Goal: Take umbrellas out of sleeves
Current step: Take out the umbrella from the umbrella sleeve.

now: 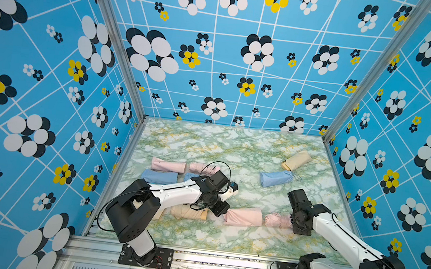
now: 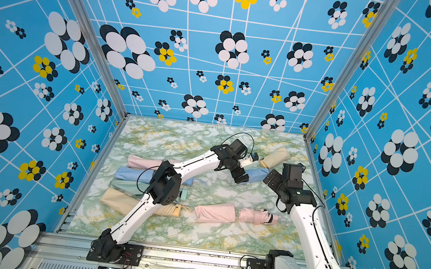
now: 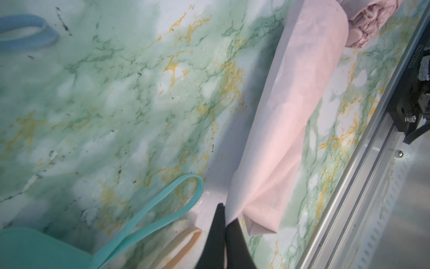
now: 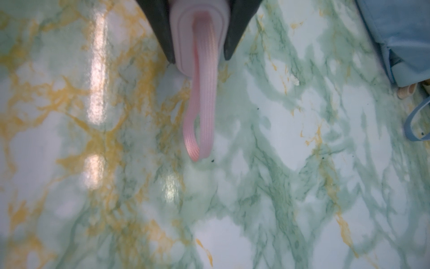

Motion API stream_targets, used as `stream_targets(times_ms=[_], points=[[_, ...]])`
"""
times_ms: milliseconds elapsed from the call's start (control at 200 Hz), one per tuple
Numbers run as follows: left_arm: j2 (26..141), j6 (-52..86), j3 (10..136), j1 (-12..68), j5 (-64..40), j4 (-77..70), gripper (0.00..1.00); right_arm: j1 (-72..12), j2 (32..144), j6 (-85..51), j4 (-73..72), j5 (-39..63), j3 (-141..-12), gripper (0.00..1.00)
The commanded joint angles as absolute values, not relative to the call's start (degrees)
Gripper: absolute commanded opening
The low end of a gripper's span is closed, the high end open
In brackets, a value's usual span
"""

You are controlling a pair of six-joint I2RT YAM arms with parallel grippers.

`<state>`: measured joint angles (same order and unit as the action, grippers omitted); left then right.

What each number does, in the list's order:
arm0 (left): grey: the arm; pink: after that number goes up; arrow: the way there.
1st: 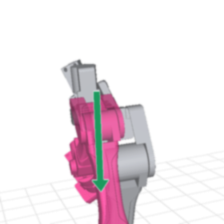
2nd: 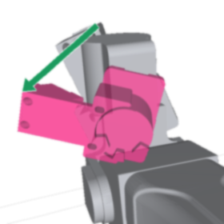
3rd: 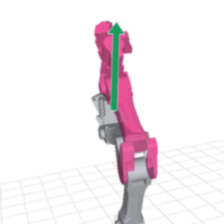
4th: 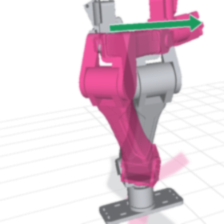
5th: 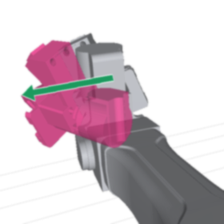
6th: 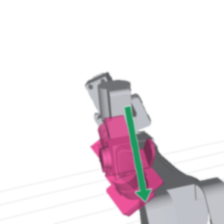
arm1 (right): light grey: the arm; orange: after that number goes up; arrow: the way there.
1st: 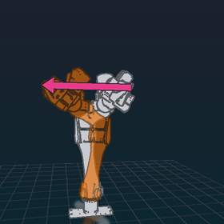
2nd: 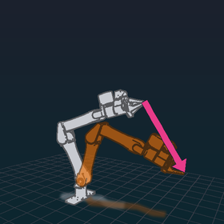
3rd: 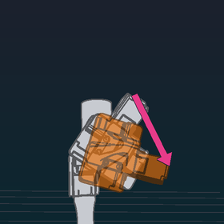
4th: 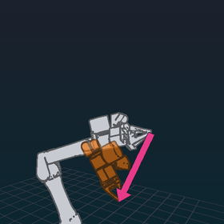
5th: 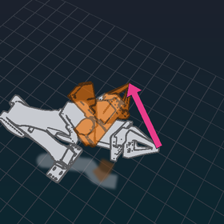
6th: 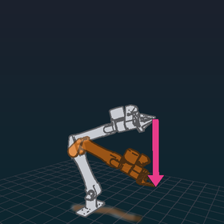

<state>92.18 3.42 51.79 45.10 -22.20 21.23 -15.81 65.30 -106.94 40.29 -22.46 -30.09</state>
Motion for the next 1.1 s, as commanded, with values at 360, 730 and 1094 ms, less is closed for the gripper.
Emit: stream_targets(times_ms=[360,730,1094], points=[[90.3,2.5,50.7,45.2,-21.6,21.9,0.11,-14.6,65.5,-103.9,42.6,-24.7,-29.0,0.23],[87.5,2.8,51.0,45.0,-20.6,21.2,0.59,-14.2,64.8,-102.2,43.3,-25.3,-30.6,0.69],[82.8,4.6,50.9,43.2,-22.0,18.4,0.84,-14.1,61.5,-98.7,46.0,-27.5,-33.3,0.9]])
